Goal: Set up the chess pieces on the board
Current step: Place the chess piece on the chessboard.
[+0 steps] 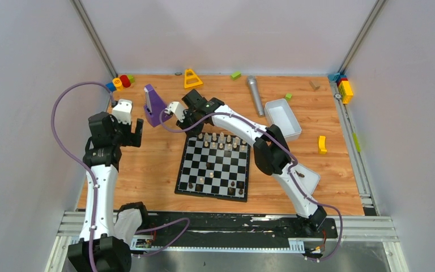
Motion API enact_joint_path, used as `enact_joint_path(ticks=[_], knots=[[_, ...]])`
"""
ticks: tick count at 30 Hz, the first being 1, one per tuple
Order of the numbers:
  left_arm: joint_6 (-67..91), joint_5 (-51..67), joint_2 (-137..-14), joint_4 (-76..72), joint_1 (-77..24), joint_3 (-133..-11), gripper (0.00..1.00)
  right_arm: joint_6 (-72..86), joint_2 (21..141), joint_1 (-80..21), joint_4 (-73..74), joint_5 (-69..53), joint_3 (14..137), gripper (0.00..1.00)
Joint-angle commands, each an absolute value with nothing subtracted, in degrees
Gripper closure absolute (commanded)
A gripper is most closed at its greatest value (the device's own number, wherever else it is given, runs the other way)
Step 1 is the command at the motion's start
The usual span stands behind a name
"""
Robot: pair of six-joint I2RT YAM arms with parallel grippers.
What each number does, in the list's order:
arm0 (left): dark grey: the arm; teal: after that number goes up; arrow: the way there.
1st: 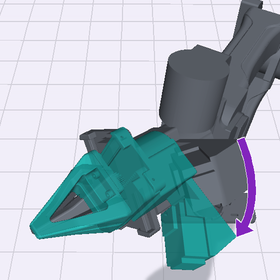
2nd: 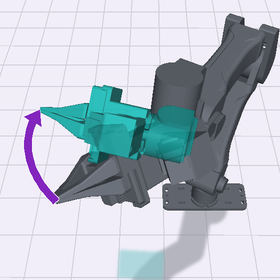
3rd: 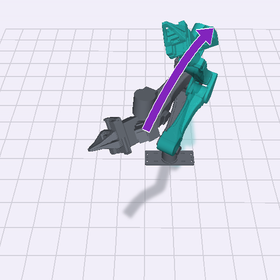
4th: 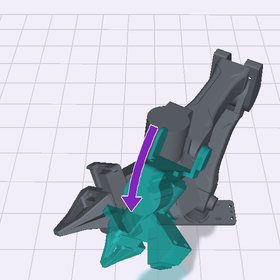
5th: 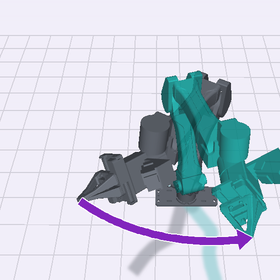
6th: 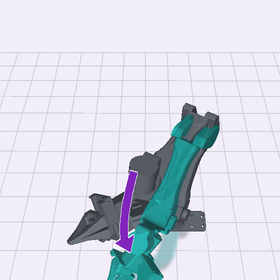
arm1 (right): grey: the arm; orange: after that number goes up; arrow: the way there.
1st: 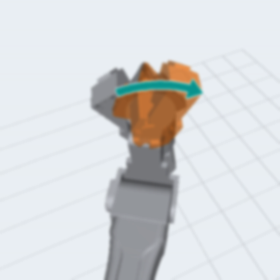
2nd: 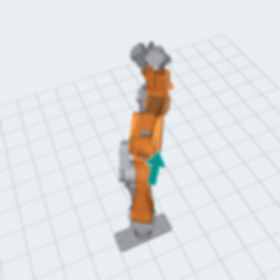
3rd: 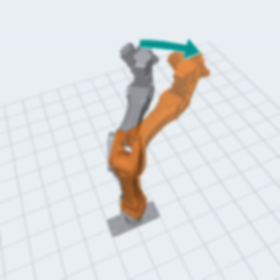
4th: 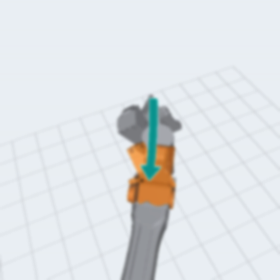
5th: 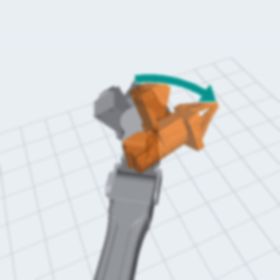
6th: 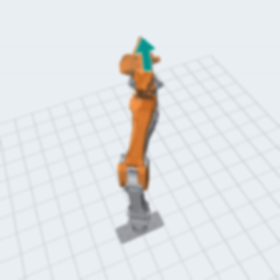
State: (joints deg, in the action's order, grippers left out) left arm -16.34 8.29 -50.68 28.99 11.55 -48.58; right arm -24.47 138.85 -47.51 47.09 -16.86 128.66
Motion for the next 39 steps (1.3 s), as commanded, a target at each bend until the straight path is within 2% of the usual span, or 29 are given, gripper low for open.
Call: enact_joint_path(ticks=[1, 24, 30, 39], knots=[[-14.9, 7.5, -50.5, 27.4, 13.2, -50.1, 0.00, -26.4, 140.1, -47.7, 46.9, -15.0, 132.2, 0.95], [-15.3, 9.1, -50.4, 26.7, 13.9, -49.4, 0.00, -28.2, 141.5, -47.7, 48.6, -13.3, 131.5, 0.90], [-15.3, 9.1, -50.4, 26.6, 13.9, -49.3, 0.00, -28.2, 141.7, -47.8, 48.6, -13.3, 131.4, 0.83], [-15.4, 9.1, -50.4, 26.5, 14.0, -49.2, 0.00, -28.2, 141.7, -47.7, 48.6, -12.7, 131.6, 0.68]])
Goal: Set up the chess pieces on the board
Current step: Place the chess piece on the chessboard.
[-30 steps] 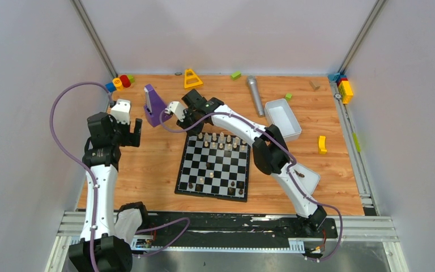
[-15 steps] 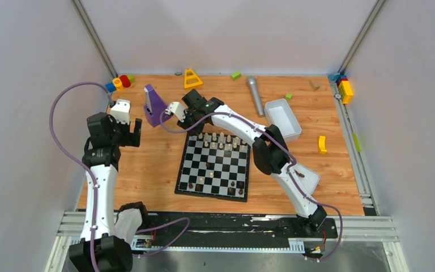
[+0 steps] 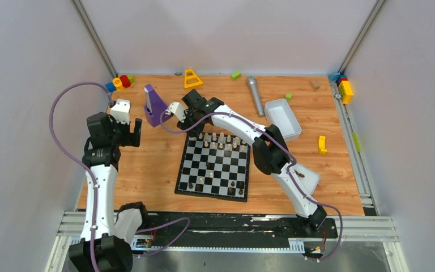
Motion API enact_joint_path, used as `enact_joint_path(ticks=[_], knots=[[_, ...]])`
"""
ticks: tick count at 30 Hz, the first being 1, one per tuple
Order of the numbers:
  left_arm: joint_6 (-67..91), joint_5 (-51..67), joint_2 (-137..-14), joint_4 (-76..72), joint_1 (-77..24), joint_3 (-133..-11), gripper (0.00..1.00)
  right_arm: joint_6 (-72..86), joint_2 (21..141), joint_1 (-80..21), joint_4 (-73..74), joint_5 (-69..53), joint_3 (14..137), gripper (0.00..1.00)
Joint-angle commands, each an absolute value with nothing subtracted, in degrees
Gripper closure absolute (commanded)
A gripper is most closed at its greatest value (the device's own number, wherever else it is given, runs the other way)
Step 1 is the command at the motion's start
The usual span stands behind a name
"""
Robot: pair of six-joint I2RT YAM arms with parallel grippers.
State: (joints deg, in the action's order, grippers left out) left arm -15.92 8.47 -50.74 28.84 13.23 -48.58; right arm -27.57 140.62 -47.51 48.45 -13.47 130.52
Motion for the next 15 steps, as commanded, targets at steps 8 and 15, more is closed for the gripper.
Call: enact_joint_path(ticks=[8, 15], knots=[[-15.4, 9.3, -50.4, 26.4, 14.0, -49.2, 0.00, -28.1, 140.9, -47.7, 48.6, -12.3, 132.0, 0.66], [-13.7, 8.9, -50.5, 26.0, 14.4, -49.8, 0.00, -26.5, 136.6, -47.8, 47.8, -12.8, 132.3, 0.58]])
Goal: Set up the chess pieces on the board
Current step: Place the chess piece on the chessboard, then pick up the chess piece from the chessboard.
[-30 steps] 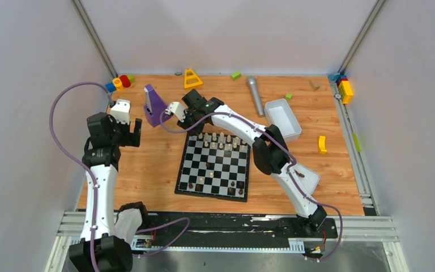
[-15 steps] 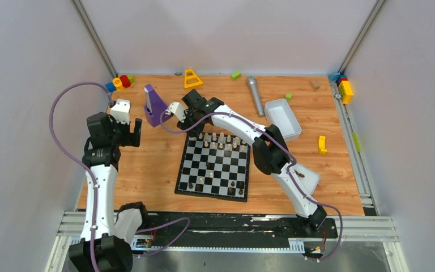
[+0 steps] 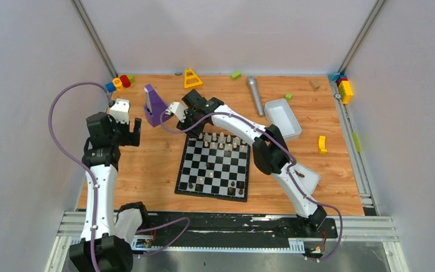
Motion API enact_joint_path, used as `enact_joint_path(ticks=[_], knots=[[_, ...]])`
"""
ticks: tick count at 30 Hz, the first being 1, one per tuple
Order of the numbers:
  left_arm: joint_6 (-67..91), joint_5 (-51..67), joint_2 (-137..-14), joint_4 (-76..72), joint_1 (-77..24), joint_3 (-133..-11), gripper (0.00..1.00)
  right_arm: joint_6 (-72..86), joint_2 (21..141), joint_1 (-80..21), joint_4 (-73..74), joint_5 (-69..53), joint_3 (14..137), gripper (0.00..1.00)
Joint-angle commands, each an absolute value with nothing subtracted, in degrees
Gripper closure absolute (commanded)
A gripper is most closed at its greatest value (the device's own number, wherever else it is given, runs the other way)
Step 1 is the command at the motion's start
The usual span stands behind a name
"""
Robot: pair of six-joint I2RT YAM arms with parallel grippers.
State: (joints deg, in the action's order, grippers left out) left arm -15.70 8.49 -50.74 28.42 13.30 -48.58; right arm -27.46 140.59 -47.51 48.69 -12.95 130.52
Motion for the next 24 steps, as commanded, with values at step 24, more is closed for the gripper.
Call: enact_joint_path(ticks=[24], knots=[[-28.7, 39.5, -53.7, 42.0, 3.5, -56.5, 0.00, -19.9, 90.8, -33.7, 40.6, -20.0, 86.6, 0.54]])
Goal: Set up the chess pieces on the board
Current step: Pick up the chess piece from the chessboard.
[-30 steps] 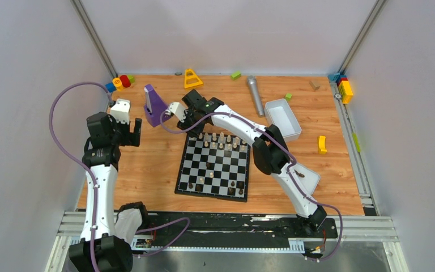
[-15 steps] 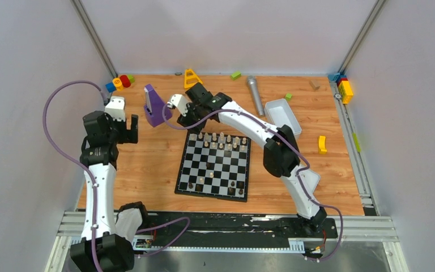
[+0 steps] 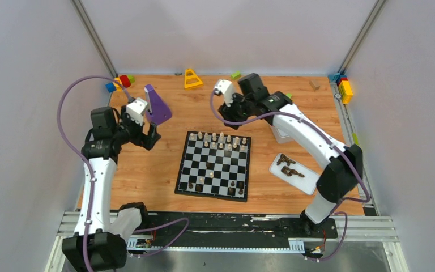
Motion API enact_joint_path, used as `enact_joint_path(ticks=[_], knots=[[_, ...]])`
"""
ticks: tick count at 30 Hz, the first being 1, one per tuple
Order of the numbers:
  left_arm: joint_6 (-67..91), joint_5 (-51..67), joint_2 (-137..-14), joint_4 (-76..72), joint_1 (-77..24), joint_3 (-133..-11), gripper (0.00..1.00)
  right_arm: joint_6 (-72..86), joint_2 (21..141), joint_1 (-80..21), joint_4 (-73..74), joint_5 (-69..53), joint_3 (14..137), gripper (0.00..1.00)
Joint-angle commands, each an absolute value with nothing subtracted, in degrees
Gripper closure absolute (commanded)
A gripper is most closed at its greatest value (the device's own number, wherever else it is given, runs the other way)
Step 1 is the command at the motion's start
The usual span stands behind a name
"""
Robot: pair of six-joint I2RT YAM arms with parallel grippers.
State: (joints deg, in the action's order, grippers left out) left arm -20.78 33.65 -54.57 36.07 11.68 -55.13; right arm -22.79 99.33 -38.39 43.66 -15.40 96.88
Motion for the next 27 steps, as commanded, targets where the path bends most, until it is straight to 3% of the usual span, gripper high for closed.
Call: enact_joint_path(ticks=[1, 8, 15, 27], knots=[[-30.1, 38.9, -53.3, 42.7, -1.4, -55.9, 0.00, -19.7, 87.9, -32.3, 39.5, -20.9, 83.2, 0.54], [-33.2, 33.3, -56.7, 43.1, -22.7, -55.1, 0.06, -20.8, 69.2, -21.6, 34.7, -24.0, 62.4, 0.55], [-36.1, 23.0, -71.0, 39.6, -42.4, -56.6, 0.13, -20.8, 56.7, -11.5, 33.0, -31.0, 50.9, 0.57], [-36.1, 15.3, -88.4, 35.4, -51.6, -62.4, 0.18, -20.8, 51.4, -6.5, 31.3, -34.5, 46.7, 0.58]])
